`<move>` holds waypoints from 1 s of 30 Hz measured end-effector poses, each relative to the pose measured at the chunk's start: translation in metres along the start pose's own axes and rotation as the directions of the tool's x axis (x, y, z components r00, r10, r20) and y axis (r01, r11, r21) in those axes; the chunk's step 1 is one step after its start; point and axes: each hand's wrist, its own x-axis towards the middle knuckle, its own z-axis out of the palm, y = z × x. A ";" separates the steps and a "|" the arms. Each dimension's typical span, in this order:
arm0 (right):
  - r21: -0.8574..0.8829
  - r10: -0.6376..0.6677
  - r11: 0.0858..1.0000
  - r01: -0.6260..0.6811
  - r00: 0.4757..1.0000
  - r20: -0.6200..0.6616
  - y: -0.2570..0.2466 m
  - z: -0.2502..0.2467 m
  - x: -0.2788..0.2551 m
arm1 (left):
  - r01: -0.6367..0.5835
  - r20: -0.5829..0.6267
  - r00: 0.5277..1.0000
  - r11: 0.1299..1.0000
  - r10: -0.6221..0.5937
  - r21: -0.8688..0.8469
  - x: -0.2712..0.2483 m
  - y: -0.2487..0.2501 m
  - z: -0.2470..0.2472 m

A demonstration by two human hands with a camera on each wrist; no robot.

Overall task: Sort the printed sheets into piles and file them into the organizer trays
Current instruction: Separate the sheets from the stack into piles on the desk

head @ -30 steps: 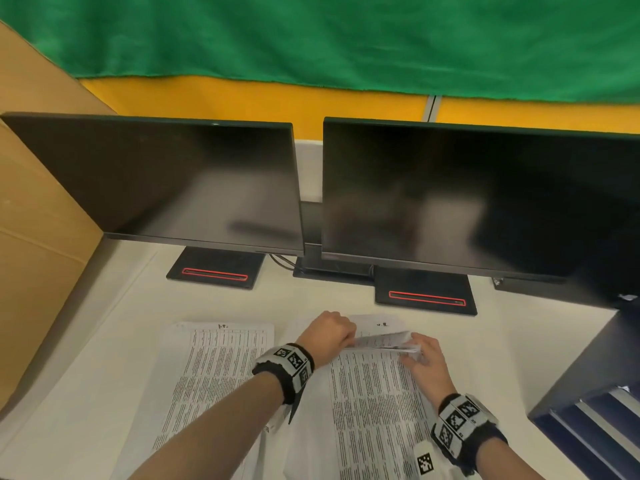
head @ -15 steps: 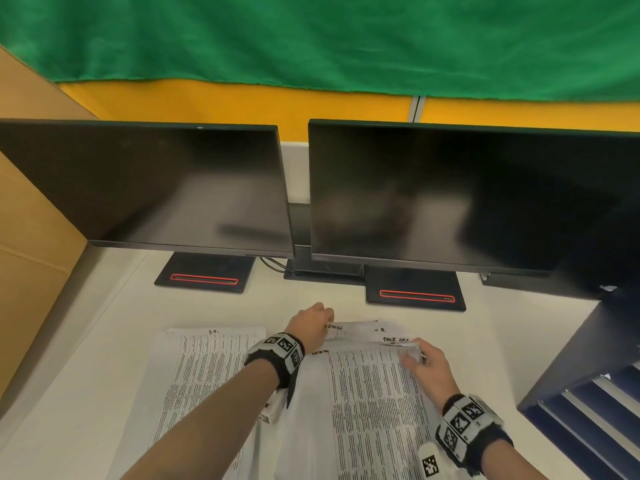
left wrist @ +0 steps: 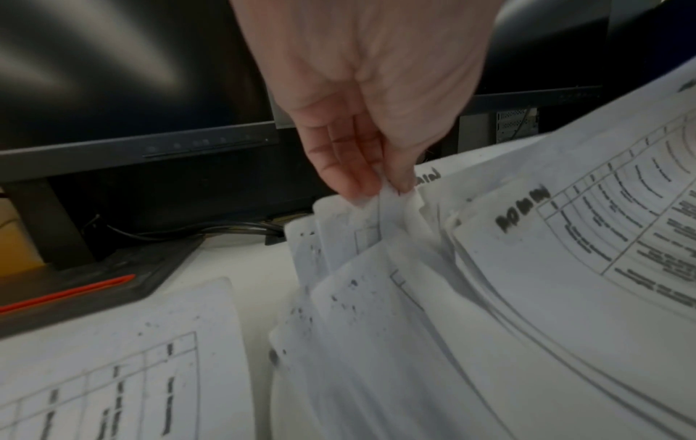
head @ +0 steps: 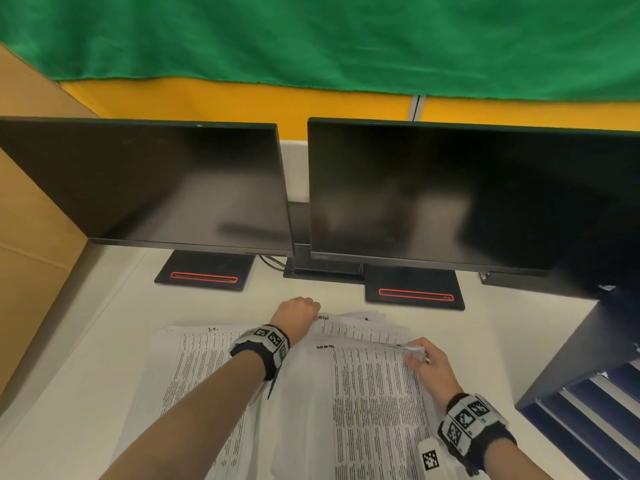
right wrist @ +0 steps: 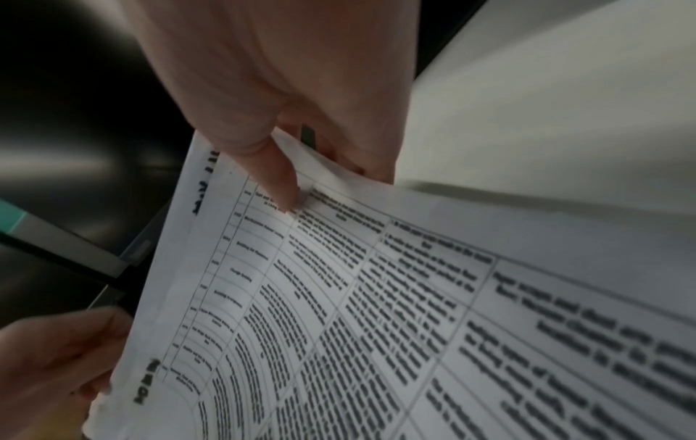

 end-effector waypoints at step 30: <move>0.175 -0.003 0.985 -0.009 0.998 0.070 -0.014 0.010 0.001 | 0.192 0.174 0.977 0.850 -0.121 -0.490 -0.002 -0.003 0.005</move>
